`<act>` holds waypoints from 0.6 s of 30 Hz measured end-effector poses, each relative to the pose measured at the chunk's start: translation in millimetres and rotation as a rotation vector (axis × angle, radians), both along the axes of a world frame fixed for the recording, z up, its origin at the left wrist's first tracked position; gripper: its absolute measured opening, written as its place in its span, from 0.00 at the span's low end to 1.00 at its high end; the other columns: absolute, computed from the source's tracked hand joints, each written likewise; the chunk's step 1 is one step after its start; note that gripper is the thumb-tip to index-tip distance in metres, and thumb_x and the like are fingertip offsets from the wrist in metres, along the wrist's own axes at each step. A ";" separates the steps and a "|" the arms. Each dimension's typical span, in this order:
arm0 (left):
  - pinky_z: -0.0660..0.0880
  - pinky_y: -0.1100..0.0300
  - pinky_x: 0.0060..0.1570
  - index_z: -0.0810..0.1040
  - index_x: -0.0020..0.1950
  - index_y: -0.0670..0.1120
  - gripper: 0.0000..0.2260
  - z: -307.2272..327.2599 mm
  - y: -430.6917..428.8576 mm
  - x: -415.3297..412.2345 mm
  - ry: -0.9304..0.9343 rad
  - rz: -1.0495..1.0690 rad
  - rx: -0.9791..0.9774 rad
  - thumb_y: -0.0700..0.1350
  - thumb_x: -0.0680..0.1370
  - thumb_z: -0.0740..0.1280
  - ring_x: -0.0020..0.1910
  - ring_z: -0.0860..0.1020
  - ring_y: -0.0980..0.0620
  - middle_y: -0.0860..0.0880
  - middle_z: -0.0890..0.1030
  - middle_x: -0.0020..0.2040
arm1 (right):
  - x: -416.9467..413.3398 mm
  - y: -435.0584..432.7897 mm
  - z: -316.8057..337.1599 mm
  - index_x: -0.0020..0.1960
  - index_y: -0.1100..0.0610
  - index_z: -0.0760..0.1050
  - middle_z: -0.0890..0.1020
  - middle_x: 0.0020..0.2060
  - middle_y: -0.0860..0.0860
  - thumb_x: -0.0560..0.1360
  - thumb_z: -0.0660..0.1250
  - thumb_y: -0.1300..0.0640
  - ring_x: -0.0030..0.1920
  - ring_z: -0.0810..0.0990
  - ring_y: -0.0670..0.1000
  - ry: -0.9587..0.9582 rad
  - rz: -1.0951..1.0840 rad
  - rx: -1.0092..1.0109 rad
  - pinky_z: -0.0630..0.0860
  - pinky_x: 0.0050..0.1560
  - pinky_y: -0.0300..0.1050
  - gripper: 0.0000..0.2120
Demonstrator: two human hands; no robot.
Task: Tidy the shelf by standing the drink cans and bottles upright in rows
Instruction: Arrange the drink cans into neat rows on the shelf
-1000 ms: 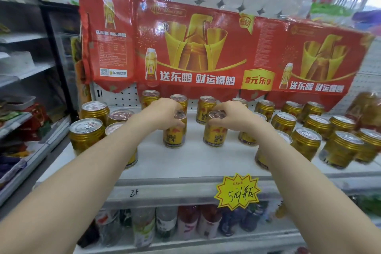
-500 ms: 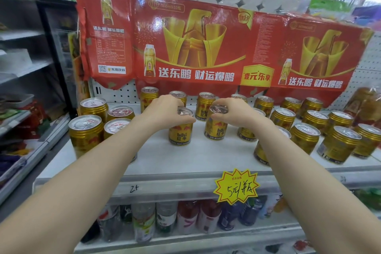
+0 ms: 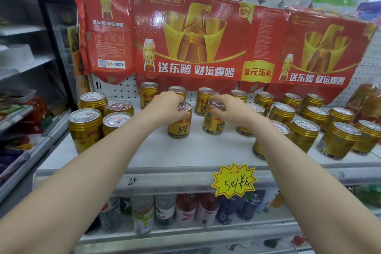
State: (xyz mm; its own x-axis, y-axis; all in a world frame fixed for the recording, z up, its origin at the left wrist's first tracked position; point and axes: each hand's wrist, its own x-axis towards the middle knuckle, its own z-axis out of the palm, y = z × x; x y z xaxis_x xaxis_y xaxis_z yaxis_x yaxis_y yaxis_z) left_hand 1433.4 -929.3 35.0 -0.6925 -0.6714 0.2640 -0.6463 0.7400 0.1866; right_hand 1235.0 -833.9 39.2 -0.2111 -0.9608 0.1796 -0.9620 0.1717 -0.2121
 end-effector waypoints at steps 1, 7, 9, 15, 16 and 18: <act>0.77 0.54 0.43 0.81 0.55 0.46 0.17 0.5 0.5 -0.2 -0.002 0.008 -0.001 0.58 0.76 0.68 0.48 0.79 0.47 0.48 0.82 0.49 | -0.5 1.0 0.9 0.74 0.51 0.68 0.73 0.69 0.54 0.80 0.63 0.50 0.65 0.75 0.56 0.006 0.010 0.001 0.75 0.61 0.51 0.23; 0.76 0.52 0.48 0.79 0.59 0.46 0.18 0.4 11.0 -0.4 0.003 0.063 0.012 0.57 0.77 0.68 0.54 0.78 0.45 0.46 0.81 0.56 | -1.3 4.8 -1.5 0.73 0.51 0.68 0.74 0.66 0.56 0.81 0.62 0.50 0.64 0.74 0.58 0.039 0.029 0.012 0.73 0.62 0.53 0.21; 0.74 0.50 0.53 0.77 0.63 0.44 0.19 -0.5 19.4 -0.1 0.008 0.084 0.005 0.55 0.78 0.67 0.58 0.76 0.43 0.45 0.79 0.61 | -0.3 6.7 -4.6 0.74 0.53 0.66 0.73 0.68 0.56 0.82 0.60 0.50 0.66 0.72 0.58 0.058 0.028 0.004 0.71 0.64 0.52 0.22; 0.71 0.48 0.64 0.75 0.68 0.45 0.21 -1.6 47.8 28.0 0.175 0.129 -0.138 0.52 0.78 0.69 0.67 0.70 0.46 0.49 0.74 0.67 | 3.5 11.7 -12.1 0.72 0.57 0.68 0.73 0.68 0.57 0.83 0.58 0.52 0.68 0.68 0.61 0.178 0.049 -0.062 0.64 0.69 0.53 0.20; 0.69 0.49 0.66 0.74 0.70 0.45 0.21 -1.9 52.5 37.9 0.204 0.147 -0.174 0.51 0.78 0.68 0.68 0.69 0.47 0.49 0.74 0.68 | 7.2 12.0 -12.2 0.71 0.59 0.69 0.74 0.68 0.58 0.83 0.57 0.53 0.69 0.68 0.61 0.208 0.056 -0.123 0.61 0.70 0.53 0.19; 0.65 0.52 0.68 0.73 0.71 0.44 0.21 -3.5 61.9 61.7 0.238 0.199 -0.236 0.49 0.79 0.67 0.70 0.67 0.47 0.48 0.73 0.69 | 21.0 12.3 -12.2 0.69 0.62 0.72 0.75 0.66 0.59 0.82 0.57 0.57 0.68 0.68 0.61 0.213 0.094 -0.271 0.58 0.71 0.51 0.18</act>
